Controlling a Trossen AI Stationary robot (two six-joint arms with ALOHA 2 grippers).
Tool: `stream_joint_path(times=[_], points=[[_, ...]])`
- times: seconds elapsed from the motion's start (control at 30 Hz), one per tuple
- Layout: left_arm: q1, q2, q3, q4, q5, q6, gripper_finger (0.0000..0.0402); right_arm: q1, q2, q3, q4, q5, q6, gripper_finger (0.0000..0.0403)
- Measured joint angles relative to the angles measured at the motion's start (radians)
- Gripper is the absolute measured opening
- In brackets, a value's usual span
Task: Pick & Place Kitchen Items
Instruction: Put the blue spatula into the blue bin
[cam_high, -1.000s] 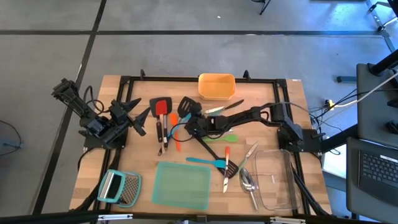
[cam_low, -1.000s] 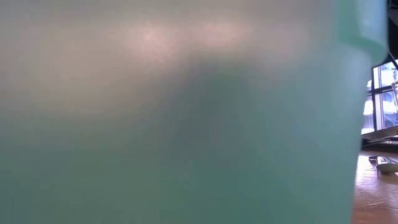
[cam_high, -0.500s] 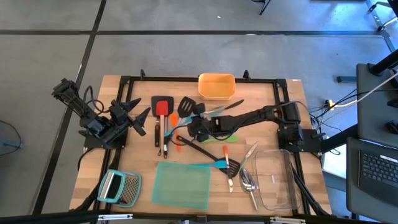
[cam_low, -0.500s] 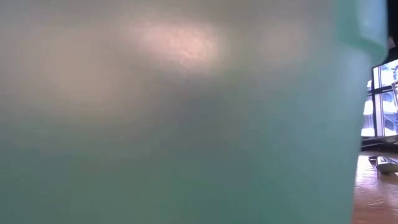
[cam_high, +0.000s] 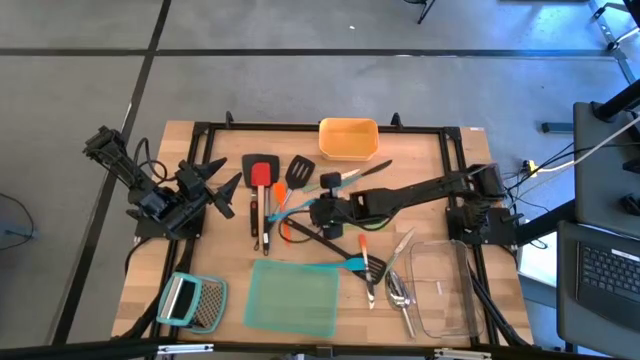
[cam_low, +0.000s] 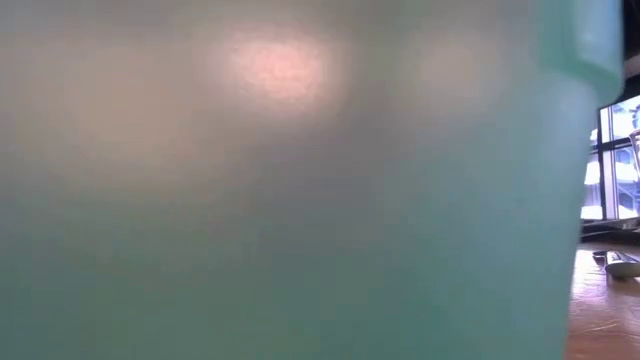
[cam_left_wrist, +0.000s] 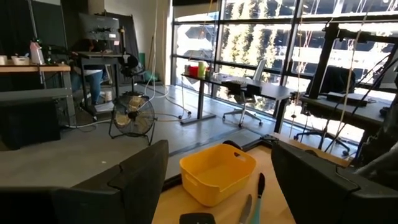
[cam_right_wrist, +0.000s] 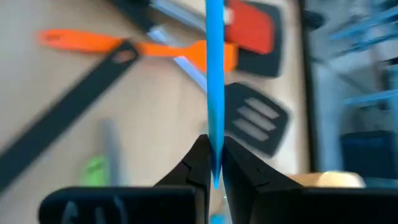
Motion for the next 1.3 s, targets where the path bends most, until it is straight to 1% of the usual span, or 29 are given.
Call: stream_joint_path(times=[0.13,0.3,0.53,0.6,0.7,0.87,0.97,1.2,1.3], points=[[0.0,0.0,0.0,0.003,0.0,-0.01,0.0281,0.046,-0.045,0.0,-0.043,-0.117,0.089,0.0029],[0.0,0.0,0.0,0.003,0.0,-0.011,0.0281,0.104,-0.065,0.001,-0.043,-0.247,0.187,0.0029],[0.0,0.0,0.0,0.003,0.0,-0.011,0.0281,0.159,-0.067,0.067,-0.103,-0.431,0.445,0.0029],[0.0,0.0,0.0,0.003,0.0,-0.011,0.0281,0.177,-0.067,0.106,-0.144,-0.458,0.506,0.0029],[0.0,0.0,0.0,0.003,0.0,-0.012,0.0281,0.209,-0.069,0.146,-0.146,-0.491,0.594,0.0029],[-0.012,0.0,0.0,0.003,0.0,-0.031,0.0281,0.239,-0.068,0.183,-0.143,-0.558,0.799,0.0028],[-0.035,0.0,0.0,0.003,-0.017,-0.045,0.0281,0.252,-0.064,0.183,-0.134,-0.564,0.903,0.0028],[-0.094,-0.004,0.0,0.015,-0.021,-0.061,0.0281,0.277,0.017,0.183,-0.054,-0.591,0.992,0.0028],[-0.11,-0.012,0.0,0.018,-0.021,-0.074,0.0281,0.276,0.08,0.24,-0.089,-0.617,0.997,0.0028]])
